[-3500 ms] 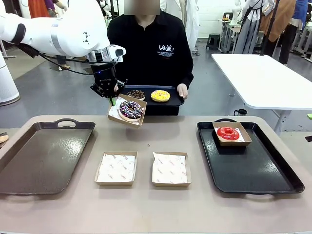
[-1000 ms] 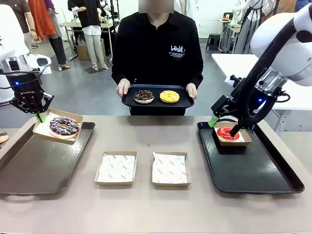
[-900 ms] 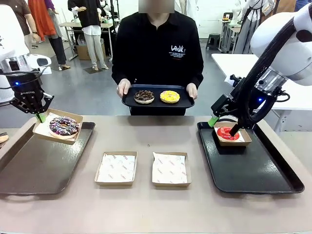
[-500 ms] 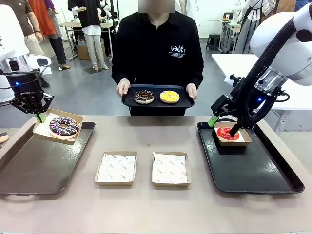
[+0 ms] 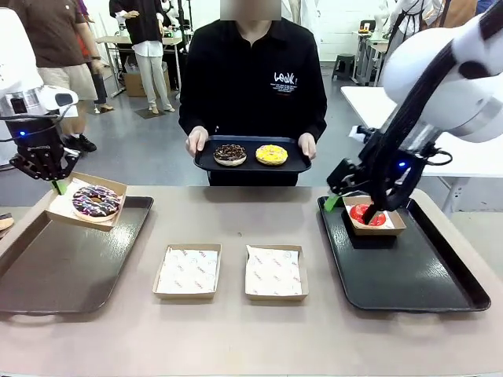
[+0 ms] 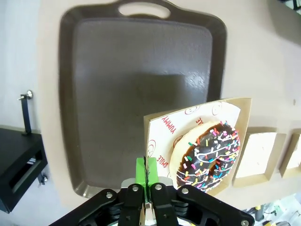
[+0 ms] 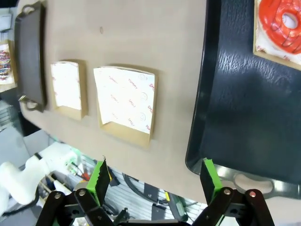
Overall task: Individually package the donuts and arrange them on the tray.
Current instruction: Place the picked Paper togo box on the Handle tray while simultaneously picking up another Paper togo box from the table with the other hand.
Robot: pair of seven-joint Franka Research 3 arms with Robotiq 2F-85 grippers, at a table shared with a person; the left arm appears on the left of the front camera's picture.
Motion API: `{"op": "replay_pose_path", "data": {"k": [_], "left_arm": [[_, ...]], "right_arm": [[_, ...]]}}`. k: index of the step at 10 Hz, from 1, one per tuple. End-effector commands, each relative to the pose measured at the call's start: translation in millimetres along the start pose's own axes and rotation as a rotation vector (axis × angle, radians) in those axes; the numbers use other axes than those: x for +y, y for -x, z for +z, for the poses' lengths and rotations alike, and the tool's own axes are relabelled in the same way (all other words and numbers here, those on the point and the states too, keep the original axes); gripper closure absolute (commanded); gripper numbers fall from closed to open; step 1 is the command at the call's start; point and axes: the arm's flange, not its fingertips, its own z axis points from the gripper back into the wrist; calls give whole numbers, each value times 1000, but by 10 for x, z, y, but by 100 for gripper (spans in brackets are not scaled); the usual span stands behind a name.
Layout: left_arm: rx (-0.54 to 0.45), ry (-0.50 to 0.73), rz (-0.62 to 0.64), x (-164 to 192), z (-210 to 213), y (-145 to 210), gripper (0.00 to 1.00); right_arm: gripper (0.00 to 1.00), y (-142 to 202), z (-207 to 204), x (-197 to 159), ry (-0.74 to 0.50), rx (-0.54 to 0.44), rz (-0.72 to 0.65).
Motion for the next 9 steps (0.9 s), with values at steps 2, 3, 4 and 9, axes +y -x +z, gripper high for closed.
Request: {"op": "replay_pose_path", "data": {"k": [2,3,4,9], "left_arm": [[-44,-65,-11,321,-103,-199,99],[-39,-76,-1,414,-156,-255,99],[-36,-76,-7,502,-215,-300,99],[-47,-36,-54,675,-378,-393,99]], "right_arm": [[0,10,-510,496,226,-24,-69],[0,8,-660,649,269,-18,-80],[0,10,-814,790,304,-18,-86],[0,26,-1297,1013,322,-71,-101]]}}
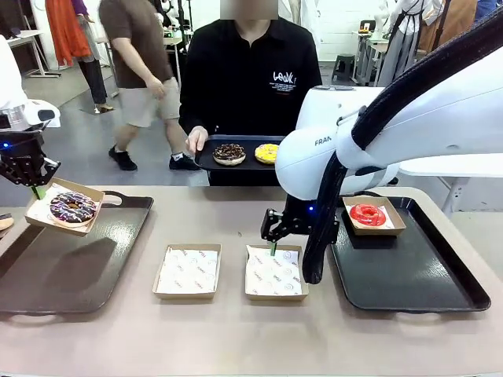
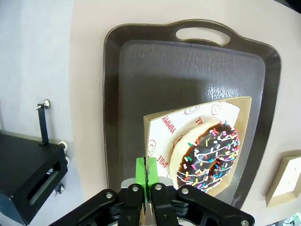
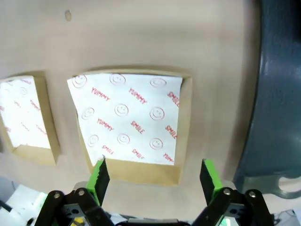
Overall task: Individually package the donuts and arrange them on the tray.
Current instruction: Place the picked Paper togo box on the Handle tray while simultaneously picking up another Paper togo box from the table with the other hand.
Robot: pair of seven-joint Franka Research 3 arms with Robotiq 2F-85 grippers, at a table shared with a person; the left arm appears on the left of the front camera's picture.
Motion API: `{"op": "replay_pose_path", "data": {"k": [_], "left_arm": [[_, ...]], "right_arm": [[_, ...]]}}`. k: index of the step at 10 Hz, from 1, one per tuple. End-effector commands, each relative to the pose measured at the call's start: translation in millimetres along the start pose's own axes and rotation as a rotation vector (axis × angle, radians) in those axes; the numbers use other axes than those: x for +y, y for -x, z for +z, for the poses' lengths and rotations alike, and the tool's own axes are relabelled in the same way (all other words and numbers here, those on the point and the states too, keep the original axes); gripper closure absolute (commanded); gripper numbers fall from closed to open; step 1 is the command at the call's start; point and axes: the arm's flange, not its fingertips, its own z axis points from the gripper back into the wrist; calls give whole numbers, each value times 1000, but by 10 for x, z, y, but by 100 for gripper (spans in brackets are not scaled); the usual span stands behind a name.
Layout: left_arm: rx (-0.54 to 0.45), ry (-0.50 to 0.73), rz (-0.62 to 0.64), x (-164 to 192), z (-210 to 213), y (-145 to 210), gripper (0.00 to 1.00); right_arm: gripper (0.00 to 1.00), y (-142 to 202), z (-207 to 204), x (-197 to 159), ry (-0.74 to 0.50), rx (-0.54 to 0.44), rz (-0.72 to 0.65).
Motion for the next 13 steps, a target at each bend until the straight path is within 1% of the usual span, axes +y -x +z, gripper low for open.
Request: {"op": "replay_pose_path", "data": {"k": [1,2,6,7,8,9,13], "left_arm": [[5,-3,7,-11,1,9,99],[5,-3,7,-11,1,9,99],[5,-3,7,-11,1,9,99],[3,0,-1,-5,-5,3,99],[21,13,-43,-18,-27,-61,99],[27,21,-32,-36,-41,-124,99],[26,47,-19,-55,-144,-286,99]], "right_arm": [[0,-52,-3,-35,4,-67,-63],[0,0,0,0,0,0,0],[0,-19,3,-1,-8,-11,-10],[0,10,-109,-13,50,-7,-72],[0,23,-164,-51,66,-26,-112],[0,43,-189,-99,60,-39,-127],[0,44,-335,-160,55,-51,-110]]}}
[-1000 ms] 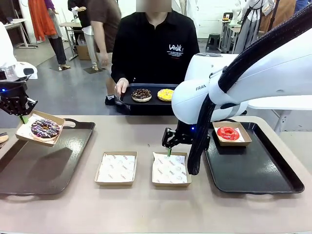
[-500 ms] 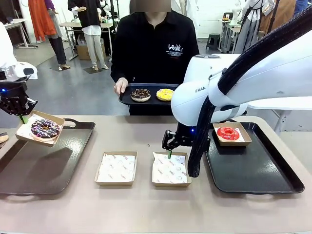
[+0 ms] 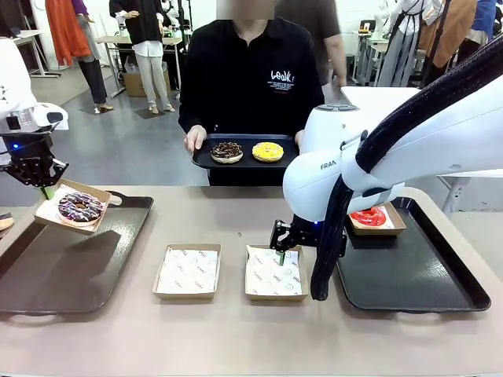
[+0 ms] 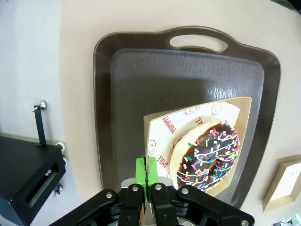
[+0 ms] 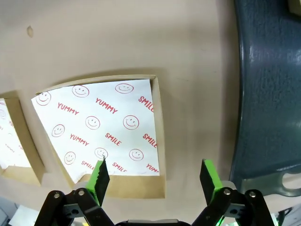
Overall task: Individually package the donuts and arrange them on the tray.
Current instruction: Place the picked Paper togo box on the Handle tray while simultaneously picking up another Paper togo box from the table with the other hand.
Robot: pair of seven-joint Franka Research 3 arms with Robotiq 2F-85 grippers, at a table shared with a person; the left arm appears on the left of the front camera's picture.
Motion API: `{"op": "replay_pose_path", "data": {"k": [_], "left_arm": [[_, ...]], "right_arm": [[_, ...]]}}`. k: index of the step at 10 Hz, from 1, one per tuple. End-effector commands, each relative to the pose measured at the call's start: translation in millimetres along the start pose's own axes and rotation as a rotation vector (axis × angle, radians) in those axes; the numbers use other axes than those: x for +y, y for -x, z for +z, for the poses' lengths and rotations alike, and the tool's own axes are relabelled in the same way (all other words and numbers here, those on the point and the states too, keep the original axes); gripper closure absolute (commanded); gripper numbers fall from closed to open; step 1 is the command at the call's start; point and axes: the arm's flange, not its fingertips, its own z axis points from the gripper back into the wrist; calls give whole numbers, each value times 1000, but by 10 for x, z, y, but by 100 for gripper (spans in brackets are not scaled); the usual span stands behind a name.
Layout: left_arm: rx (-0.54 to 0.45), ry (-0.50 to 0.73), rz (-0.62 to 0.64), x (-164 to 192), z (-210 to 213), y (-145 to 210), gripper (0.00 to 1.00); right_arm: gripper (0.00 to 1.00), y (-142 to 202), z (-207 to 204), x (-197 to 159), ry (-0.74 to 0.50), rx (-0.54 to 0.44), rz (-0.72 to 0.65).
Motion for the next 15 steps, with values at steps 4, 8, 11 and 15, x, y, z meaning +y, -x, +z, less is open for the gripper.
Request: {"op": "replay_pose_path", "data": {"k": [4,8,11,15], "left_arm": [[38,29,-33,-13,-197,-282,99],[82,32,-71,-66,-377,-401,99],[79,41,-50,-82,-446,-487,99],[96,34,-34,-83,-525,-590,99]], "right_arm": [[0,-70,-231,52,14,-39,-1],[0,-127,-364,62,26,-16,-7],[0,-134,-387,68,29,-14,-4],[0,-131,-393,52,27,-12,-4]]}}
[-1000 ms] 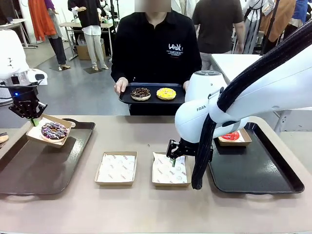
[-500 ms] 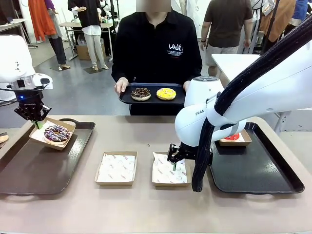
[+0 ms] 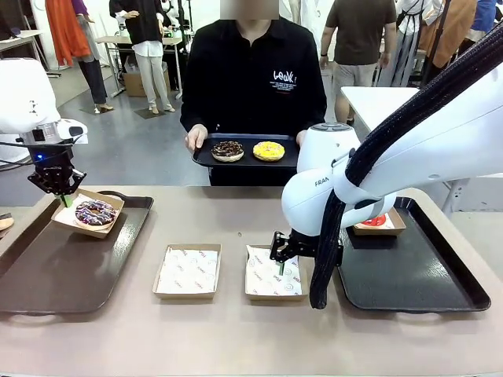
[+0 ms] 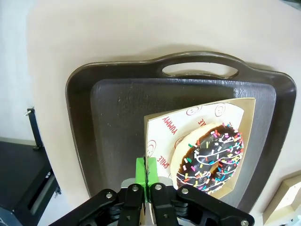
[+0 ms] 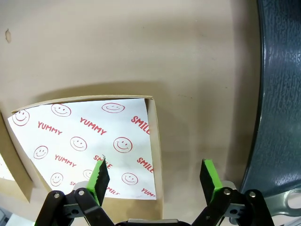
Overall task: Individually package the donuts and arrange them on the tray.
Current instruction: Place the picked Paper togo box on the Handle tray while simultaneously picking up another Paper togo box from the table with the other hand.
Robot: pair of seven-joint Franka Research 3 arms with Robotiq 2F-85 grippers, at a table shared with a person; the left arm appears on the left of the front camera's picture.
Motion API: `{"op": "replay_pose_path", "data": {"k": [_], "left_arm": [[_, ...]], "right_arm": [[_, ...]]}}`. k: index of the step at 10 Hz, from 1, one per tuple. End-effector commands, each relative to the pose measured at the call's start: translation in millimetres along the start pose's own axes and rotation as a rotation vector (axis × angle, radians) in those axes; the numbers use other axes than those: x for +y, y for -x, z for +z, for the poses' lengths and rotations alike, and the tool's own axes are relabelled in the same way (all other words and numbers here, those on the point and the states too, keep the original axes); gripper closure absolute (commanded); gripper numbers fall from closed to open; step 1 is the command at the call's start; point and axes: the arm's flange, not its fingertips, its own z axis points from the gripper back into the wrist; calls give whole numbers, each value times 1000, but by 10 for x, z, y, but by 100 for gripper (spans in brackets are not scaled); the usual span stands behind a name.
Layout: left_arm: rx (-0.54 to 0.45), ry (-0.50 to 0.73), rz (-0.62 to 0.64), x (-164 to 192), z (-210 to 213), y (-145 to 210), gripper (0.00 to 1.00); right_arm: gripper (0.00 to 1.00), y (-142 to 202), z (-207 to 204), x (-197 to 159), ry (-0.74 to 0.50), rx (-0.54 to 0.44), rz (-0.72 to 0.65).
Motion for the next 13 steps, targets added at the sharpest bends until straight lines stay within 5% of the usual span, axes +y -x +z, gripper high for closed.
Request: {"op": "replay_pose_path", "data": {"k": [1,2,3,4,5,6,7,8,9,13], "left_arm": [[20,7,10,4,24,-91,99],[11,9,2,4,22,-90,99],[-3,8,-6,11,27,-78,43],[-6,9,-9,15,35,-68,43],[-8,9,-11,20,41,-60,0],[-8,10,-12,17,45,-54,40],[-7,11,-12,12,45,-50,0],[-6,13,-11,9,47,-49,20],[-5,14,-11,3,49,-48,0],[-8,19,-11,17,68,-29,0]], "right_arm": [[0,-34,-36,66,15,-29,-15],[0,-35,-38,64,15,-29,-11],[27,-32,-39,61,16,-30,2],[57,-28,-36,66,14,-33,4],[86,-20,-22,70,13,-37,6],[100,-9,-7,74,13,-43,5],[100,0,6,75,13,-48,4],[100,6,11,78,14,-50,4],[97,11,13,81,18,-51,1],[100,14,27,94,21,-51,-10]]}}
